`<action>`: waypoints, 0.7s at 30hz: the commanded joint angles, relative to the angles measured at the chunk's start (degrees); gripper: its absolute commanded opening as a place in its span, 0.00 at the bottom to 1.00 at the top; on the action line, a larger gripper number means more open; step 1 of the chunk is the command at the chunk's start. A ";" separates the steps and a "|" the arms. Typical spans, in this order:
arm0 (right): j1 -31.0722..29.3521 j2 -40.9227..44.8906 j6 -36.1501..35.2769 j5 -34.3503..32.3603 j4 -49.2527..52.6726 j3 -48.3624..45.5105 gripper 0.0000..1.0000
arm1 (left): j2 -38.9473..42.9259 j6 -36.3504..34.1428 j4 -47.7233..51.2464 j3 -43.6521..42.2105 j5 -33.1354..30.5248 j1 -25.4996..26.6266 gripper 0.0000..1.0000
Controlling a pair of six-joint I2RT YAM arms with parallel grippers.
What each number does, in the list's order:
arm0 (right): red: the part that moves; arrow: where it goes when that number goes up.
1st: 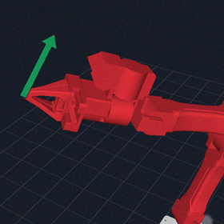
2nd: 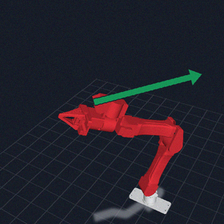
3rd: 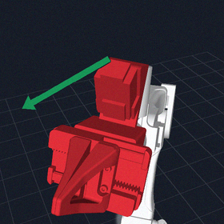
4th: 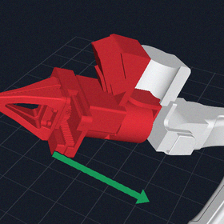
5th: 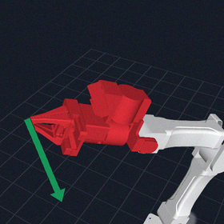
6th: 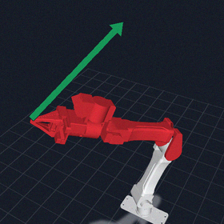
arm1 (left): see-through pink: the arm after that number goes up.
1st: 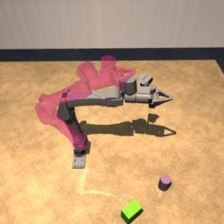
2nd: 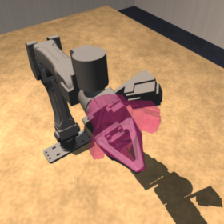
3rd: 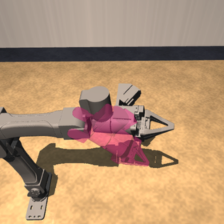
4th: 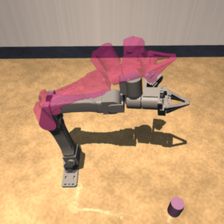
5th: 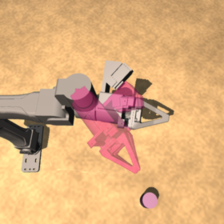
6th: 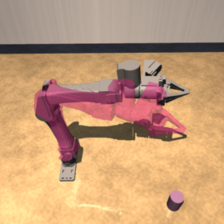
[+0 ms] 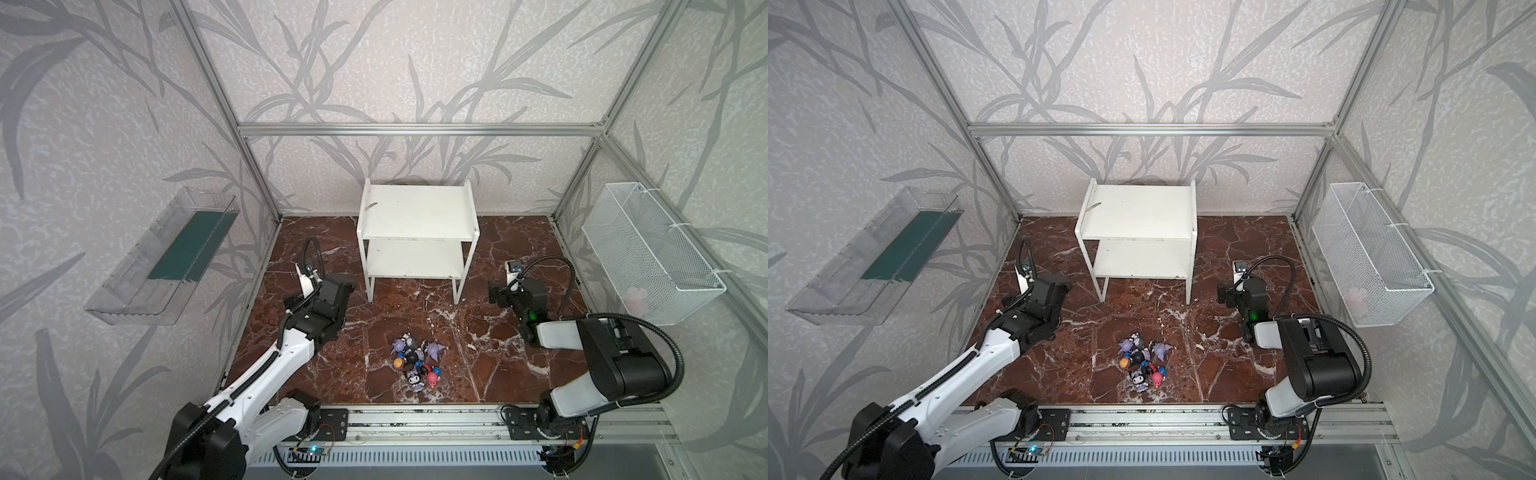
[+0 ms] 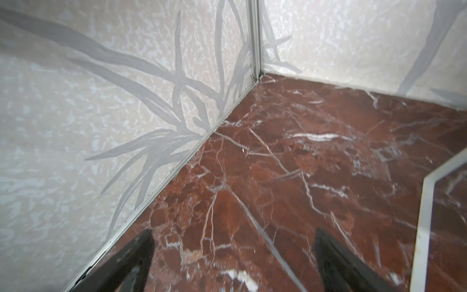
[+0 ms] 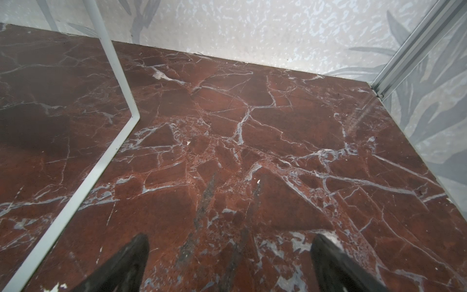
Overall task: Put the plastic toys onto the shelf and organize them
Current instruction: 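Move the left gripper toward the toy pile while the right gripper reaches toward it too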
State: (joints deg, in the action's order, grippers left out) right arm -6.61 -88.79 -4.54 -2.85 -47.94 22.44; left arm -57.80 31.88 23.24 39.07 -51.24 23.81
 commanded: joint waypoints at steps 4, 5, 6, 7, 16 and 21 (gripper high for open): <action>0.02 2.28 -1.55 2.45 0.30 0.79 0.99 | 8.40 10.92 16.23 0.82 9.24 1.88 0.99; -0.14 3.36 -1.36 0.96 0.52 0.83 0.99 | 9.47 11.07 16.69 0.53 11.41 2.14 0.99; -0.38 4.50 -1.04 -0.18 1.93 1.05 0.99 | 10.22 11.60 17.29 0.34 13.18 2.34 0.99; -0.66 6.46 -0.55 -1.47 6.83 2.21 0.99 | 11.02 11.63 17.65 0.22 15.24 2.50 1.00; -5.39 17.51 13.56 -14.58 52.89 15.81 0.99 | 11.30 9.36 20.41 0.41 32.39 4.28 1.00; -9.37 21.98 19.50 -14.83 65.77 18.26 0.99 | 11.12 8.46 21.05 0.40 38.67 6.55 1.00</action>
State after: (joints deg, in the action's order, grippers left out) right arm -14.04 -69.25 9.85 -14.70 3.07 39.81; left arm -46.81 40.49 41.60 39.27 -18.13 29.26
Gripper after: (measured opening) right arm 0.993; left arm 0.995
